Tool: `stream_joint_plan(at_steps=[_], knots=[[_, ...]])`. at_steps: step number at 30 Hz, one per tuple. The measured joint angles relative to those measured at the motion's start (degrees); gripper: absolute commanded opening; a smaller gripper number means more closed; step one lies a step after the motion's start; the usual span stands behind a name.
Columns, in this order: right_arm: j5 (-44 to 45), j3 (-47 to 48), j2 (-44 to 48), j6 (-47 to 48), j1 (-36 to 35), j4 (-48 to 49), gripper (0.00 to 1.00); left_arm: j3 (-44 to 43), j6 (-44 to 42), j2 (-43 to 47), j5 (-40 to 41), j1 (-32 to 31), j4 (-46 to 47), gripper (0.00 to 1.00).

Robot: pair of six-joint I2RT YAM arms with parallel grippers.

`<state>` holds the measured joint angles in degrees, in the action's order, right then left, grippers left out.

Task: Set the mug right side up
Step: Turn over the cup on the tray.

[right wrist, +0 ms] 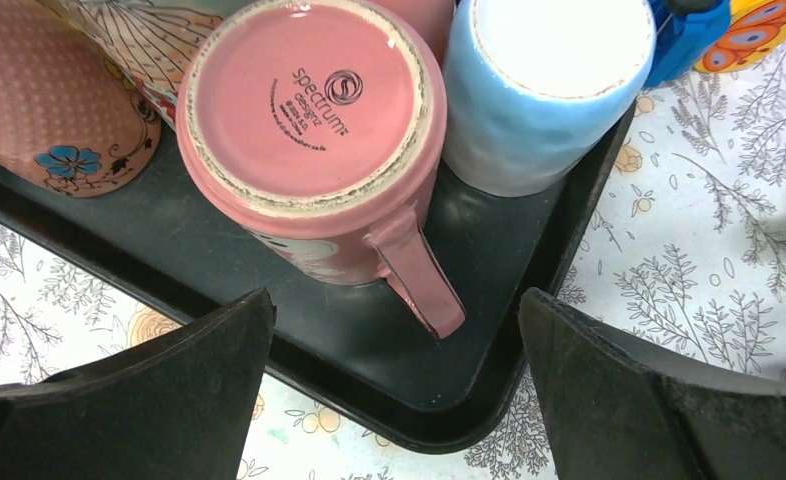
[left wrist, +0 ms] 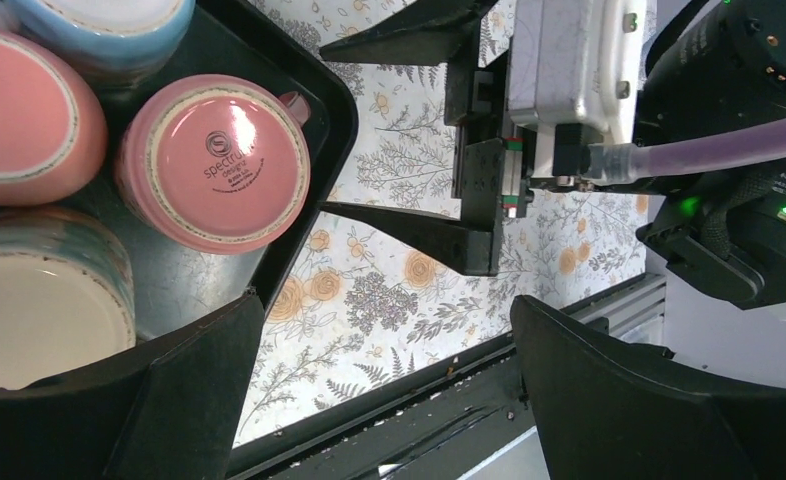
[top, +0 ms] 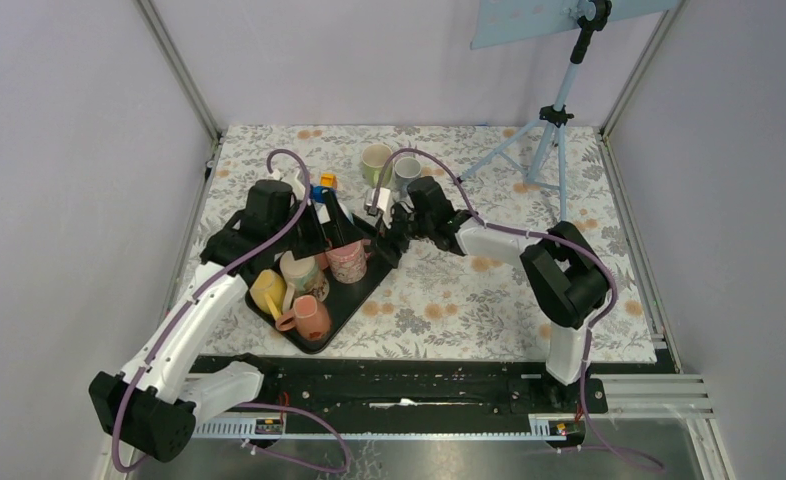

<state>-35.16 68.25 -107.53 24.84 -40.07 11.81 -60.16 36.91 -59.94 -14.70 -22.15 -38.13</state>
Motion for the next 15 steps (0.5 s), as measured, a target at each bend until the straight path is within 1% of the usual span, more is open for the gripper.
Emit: stream_joint_plan(at_steps=[11,15], knots=[[-3.6,2.9,-4.6,0.6,0.0,-0.8,1.0,1.6,3.0,-0.2,-1.2,0.0,4.1,0.99],[-4.7,2.9,-5.2,0.1,0.0,-0.8,1.0,3.6,5.4,-0.2,-1.4,0.0,7.0,0.99]])
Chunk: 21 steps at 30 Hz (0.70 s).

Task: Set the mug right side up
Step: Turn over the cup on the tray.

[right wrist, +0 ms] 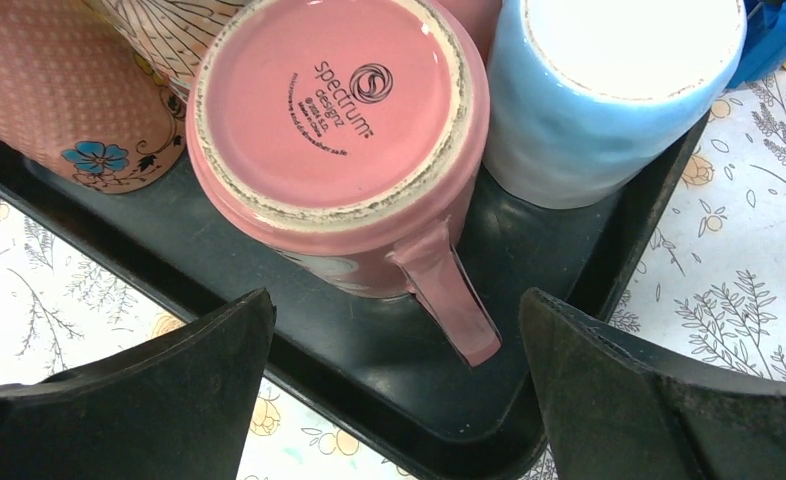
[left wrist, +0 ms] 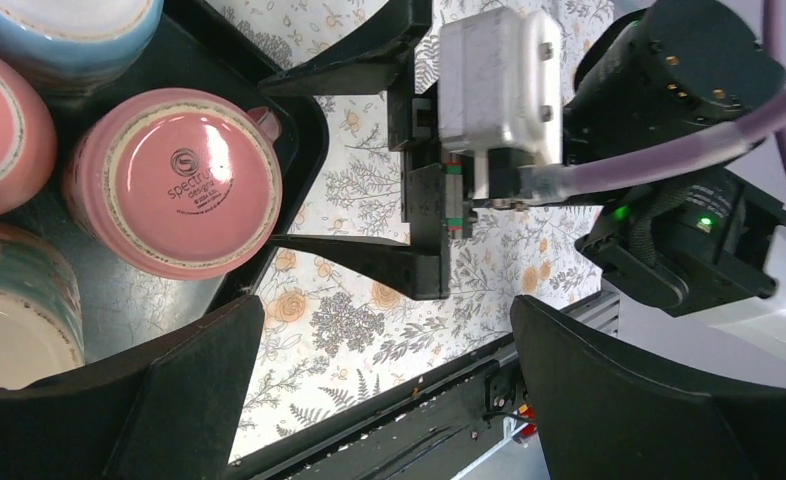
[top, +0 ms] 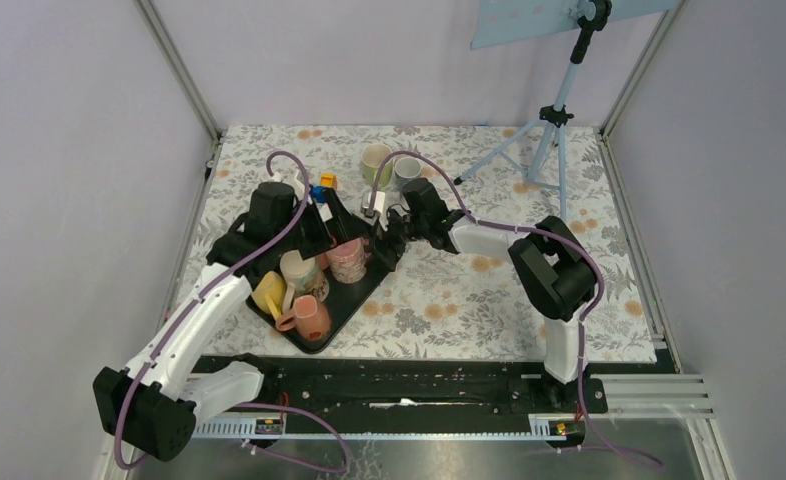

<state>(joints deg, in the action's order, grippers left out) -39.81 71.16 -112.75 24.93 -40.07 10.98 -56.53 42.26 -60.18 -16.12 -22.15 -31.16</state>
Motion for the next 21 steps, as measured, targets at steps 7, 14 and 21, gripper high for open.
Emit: stream_joint_plan(at_steps=[7,14,21], knots=[[-1.5,-0.6,0.0,-1.9,0.0,1.7,0.97,1.8,2.1,0.0,-0.3,0.0,1.6,0.99],[-1.8,-4.1,0.6,-3.7,-0.1,2.7,0.95,1.8,2.6,-0.4,-0.3,0.0,2.8,0.99],[-1.5,-9.8,5.7,-5.5,-1.2,3.9,0.94,1.8,2.7,-1.6,-0.3,0.0,3.3,0.99]])
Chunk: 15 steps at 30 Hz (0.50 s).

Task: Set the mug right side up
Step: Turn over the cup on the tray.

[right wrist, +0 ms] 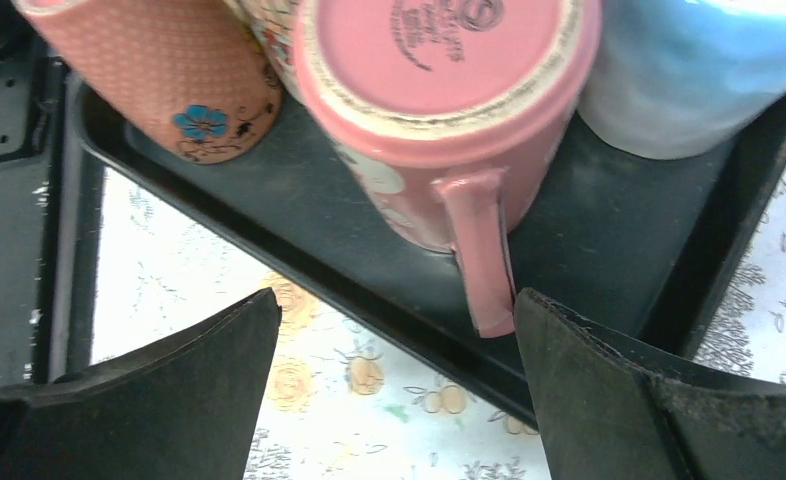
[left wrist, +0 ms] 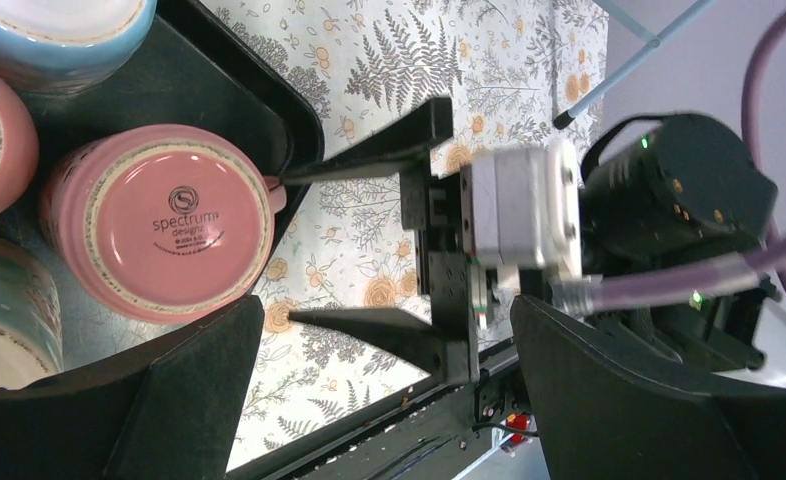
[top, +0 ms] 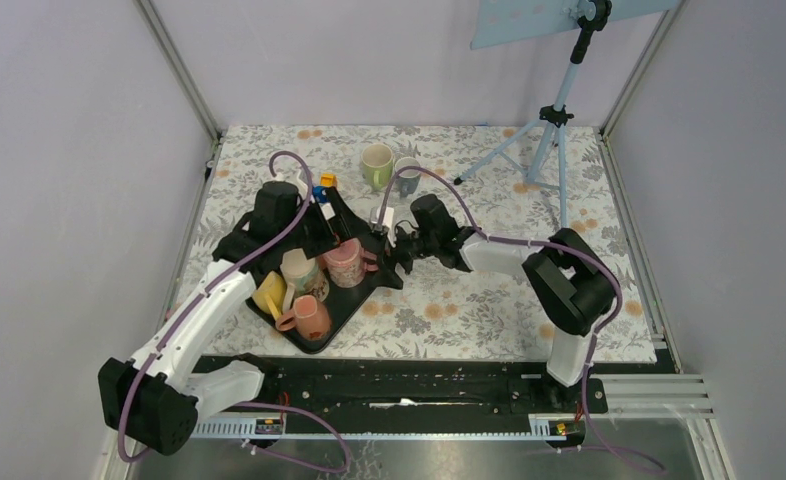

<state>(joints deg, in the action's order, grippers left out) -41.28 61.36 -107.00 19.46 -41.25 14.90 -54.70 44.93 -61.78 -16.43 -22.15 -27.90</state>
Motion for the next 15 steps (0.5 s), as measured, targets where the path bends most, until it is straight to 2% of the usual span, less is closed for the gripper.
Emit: stream_joint_plan(at_steps=[7,15], knots=[[5.3,-1.9,3.6,-2.2,-2.1,0.5,0.93,0.0,0.0,-0.2,-0.3,0.0,0.6,0.99],[11.7,7.6,1.5,2.1,-2.2,-5.7,0.91,0.0,-0.2,1.0,0.3,0.1,-0.2,0.99]])
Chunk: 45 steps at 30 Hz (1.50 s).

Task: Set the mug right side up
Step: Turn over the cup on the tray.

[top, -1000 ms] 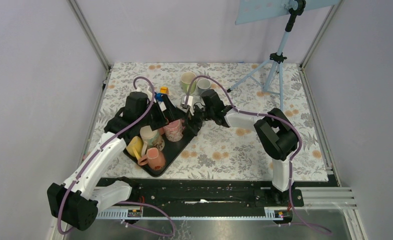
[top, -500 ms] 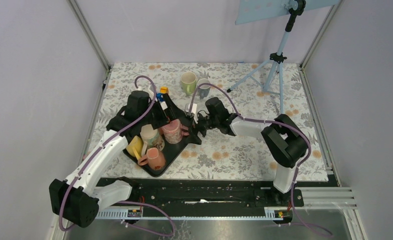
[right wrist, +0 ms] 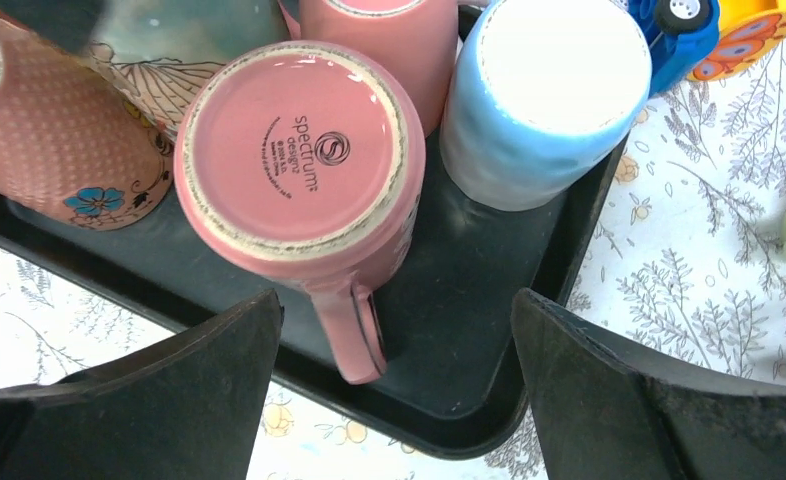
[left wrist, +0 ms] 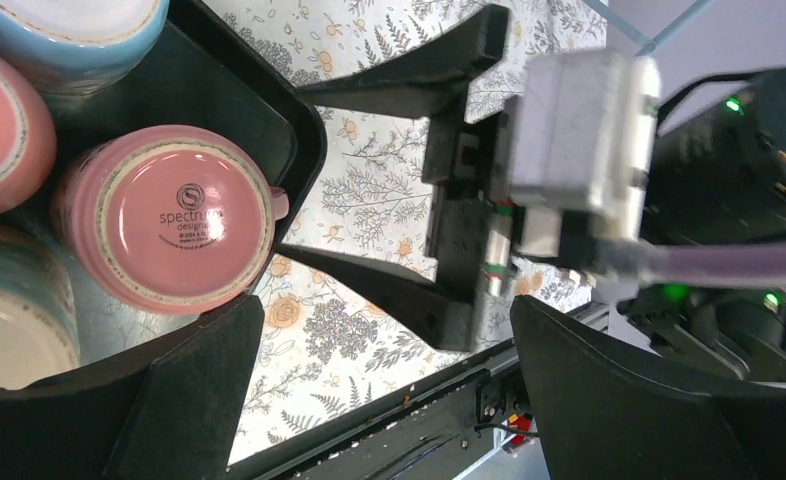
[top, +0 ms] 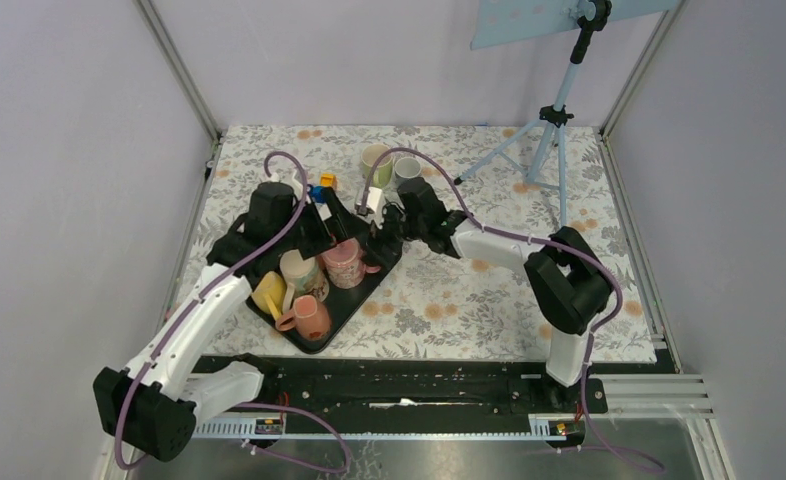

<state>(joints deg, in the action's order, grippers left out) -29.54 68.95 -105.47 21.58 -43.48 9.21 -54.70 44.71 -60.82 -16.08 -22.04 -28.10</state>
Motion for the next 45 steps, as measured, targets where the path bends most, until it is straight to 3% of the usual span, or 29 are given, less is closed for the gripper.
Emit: stream_joint_plan(at_steps=[6,15,25,33,45], knots=[[0.0,5.4,-4.3,3.4,0.0,-6.4,0.88,-7.9,-1.7,3.5,3.0,0.0,-6.4,0.99],[-0.5,7.1,-7.0,4.8,-0.1,-11.6,0.82,-17.0,-3.2,6.6,5.3,0.0,-8.8,0.99],[0.0,11.0,-8.8,4.8,-3.4,-13.4,0.75,-17.4,-4.0,6.4,5.4,0.0,-11.1,0.99],[1.6,12.0,-10.7,4.5,-4.2,-16.3,0.57,-17.4,-4.2,6.4,5.4,0.0,-11.3,0.99],[6.6,12.2,-10.9,1.9,-6.0,-17.8,0.52,-16.9,-4.2,6.4,4.8,0.0,-11.2,0.99]])
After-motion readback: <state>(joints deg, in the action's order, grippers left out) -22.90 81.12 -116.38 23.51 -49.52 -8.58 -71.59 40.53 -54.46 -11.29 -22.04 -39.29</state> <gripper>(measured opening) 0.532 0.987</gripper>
